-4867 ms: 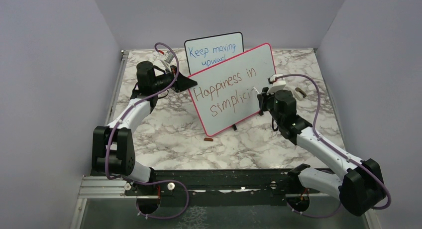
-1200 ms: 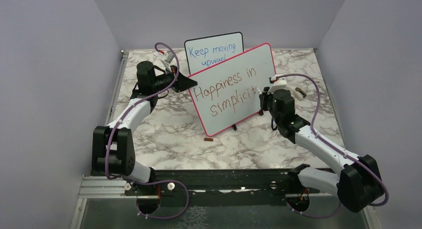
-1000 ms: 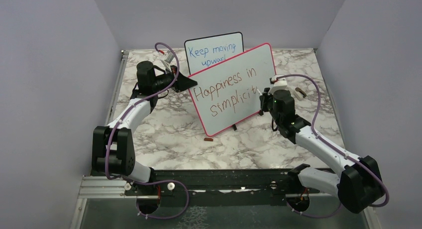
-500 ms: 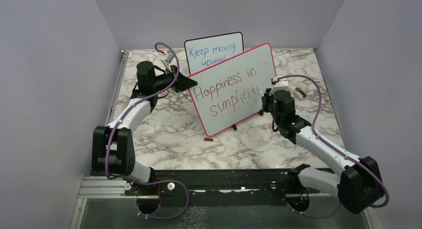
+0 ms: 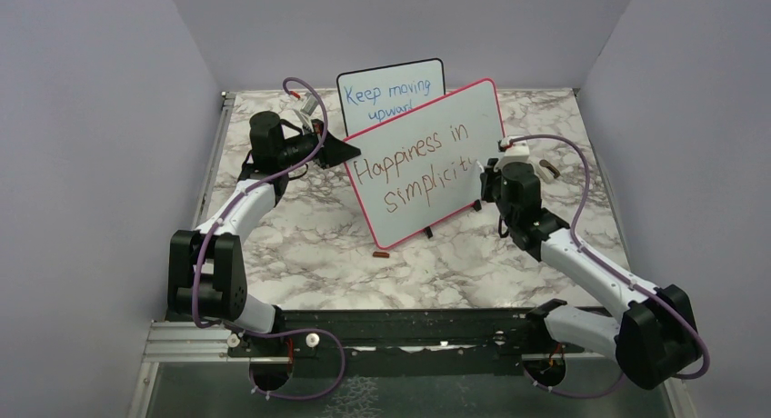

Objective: Write a sentence on the whiteboard

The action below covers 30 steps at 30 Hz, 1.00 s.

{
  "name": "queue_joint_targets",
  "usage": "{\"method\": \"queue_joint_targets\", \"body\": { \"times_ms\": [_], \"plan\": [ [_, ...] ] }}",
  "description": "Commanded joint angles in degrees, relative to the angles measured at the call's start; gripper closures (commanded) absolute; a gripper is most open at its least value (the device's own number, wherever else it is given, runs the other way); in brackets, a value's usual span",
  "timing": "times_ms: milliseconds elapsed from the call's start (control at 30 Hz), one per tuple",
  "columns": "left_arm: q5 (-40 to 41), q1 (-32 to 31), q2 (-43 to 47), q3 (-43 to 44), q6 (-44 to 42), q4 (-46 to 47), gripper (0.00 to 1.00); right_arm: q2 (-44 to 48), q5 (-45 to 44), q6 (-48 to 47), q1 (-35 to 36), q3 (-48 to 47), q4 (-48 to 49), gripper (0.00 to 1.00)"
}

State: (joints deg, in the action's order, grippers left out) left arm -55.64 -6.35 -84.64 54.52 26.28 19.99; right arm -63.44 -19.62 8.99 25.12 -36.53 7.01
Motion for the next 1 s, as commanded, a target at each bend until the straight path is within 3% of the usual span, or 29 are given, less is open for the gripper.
{"method": "queue_joint_targets", "body": {
  "times_ms": [0, 567, 967],
  "plan": [
    [5.4, -0.8, -2.3, -1.3, -6.1, -6.6, 1.0, -0.3, 0.8, -0.6, -0.5, -2.8, 2.3, 0.99],
    [5.3, -0.8, -2.3, -1.2, -6.1, -6.6, 1.0, -2.5, 2.5, -0.1, -0.7, -3.1, 2.3, 0.99],
    [5.3, -0.8, -2.3, -1.2, -6.1, -6.6, 1.0, -1.5, 6.1, 2.4, -0.7, -2.0, -5.2, 0.99]
  ]
}}
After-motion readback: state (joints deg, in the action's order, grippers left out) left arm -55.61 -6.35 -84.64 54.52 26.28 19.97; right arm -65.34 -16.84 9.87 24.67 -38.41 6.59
